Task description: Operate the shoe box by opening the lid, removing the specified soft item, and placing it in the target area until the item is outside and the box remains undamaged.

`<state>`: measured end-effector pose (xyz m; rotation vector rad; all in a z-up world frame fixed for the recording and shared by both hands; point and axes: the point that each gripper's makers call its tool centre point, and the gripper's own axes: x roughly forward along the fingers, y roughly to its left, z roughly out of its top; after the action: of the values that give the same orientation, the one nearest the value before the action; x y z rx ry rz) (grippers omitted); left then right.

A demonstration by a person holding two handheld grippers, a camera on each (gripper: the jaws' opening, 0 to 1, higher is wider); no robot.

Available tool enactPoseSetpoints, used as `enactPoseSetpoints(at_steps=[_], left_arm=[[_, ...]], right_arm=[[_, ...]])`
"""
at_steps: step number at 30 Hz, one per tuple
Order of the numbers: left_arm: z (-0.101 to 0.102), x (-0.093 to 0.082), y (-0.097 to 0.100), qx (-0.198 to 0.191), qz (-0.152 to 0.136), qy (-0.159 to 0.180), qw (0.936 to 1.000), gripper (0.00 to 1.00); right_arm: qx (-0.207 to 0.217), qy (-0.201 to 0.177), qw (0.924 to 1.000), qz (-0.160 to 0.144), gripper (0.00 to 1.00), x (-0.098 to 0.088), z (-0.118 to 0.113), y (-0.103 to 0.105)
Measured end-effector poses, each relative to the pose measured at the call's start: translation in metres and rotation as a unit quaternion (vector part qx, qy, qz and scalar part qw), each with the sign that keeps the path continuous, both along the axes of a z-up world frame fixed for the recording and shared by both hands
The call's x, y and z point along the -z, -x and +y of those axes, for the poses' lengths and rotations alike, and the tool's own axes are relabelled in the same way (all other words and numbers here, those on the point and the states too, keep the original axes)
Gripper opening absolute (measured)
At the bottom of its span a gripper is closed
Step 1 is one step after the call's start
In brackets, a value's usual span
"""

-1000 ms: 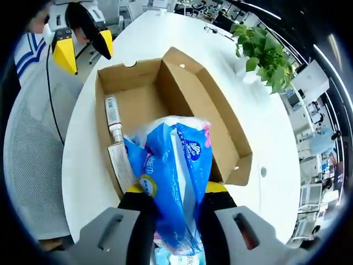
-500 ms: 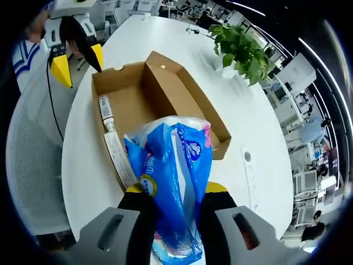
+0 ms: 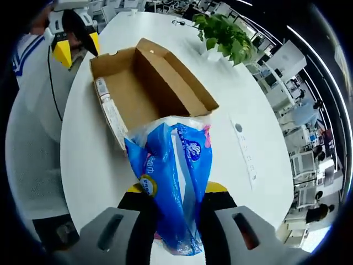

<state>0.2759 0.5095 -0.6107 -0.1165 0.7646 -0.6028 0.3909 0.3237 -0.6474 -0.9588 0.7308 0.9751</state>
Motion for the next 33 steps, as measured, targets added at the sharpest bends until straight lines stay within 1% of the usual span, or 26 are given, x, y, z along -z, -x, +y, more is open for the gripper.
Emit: enactPoseSetpoints(at_steps=[5, 8, 10, 13, 18, 23, 25, 30, 33], left_arm=[[-0.008, -0.003, -0.001, 0.006, 0.0, -0.008, 0.9999, 0.35], [-0.012, -0.005, -0.003, 0.005, -0.001, -0.012, 0.9999, 0.35], [-0.015, -0.006, -0.003, 0.005, 0.0, -0.012, 0.9999, 0.35], [-0.022, -0.006, -0.003, 0.008, 0.002, -0.015, 0.9999, 0.35], [-0.034, -0.004, -0.004, 0.015, 0.008, -0.02, 0.9997, 0.35], [-0.045, -0.002, -0.008, 0.019, 0.012, -0.023, 0.9995, 0.35], [-0.048, -0.002, -0.01, 0.021, 0.012, -0.023, 0.9994, 0.35], [-0.057, 0.0, -0.016, 0.025, 0.015, -0.023, 0.9993, 0.35], [-0.062, 0.0, -0.02, 0.025, 0.017, -0.024, 0.9993, 0.35]], right_arm=[[0.019, -0.001, 0.9998, 0.002, 0.26, 0.004, -0.028, 0.004], [0.028, 0.004, 0.9996, 0.001, 0.26, 0.007, -0.048, 0.005], [0.042, 0.002, 0.9991, 0.002, 0.26, 0.008, -0.061, 0.005], [0.054, 0.003, 0.9985, 0.005, 0.26, 0.012, -0.078, 0.007], [0.06, 0.014, 0.998, 0.007, 0.26, 0.017, -0.105, 0.008], [0.081, 0.015, 0.9965, 0.016, 0.26, 0.025, -0.135, 0.009], [0.082, 0.022, 0.9963, 0.017, 0.26, 0.028, -0.145, 0.01], [0.093, 0.036, 0.9947, 0.023, 0.26, 0.034, -0.179, 0.007], [0.098, 0.046, 0.9938, 0.027, 0.26, 0.036, -0.194, 0.009]])
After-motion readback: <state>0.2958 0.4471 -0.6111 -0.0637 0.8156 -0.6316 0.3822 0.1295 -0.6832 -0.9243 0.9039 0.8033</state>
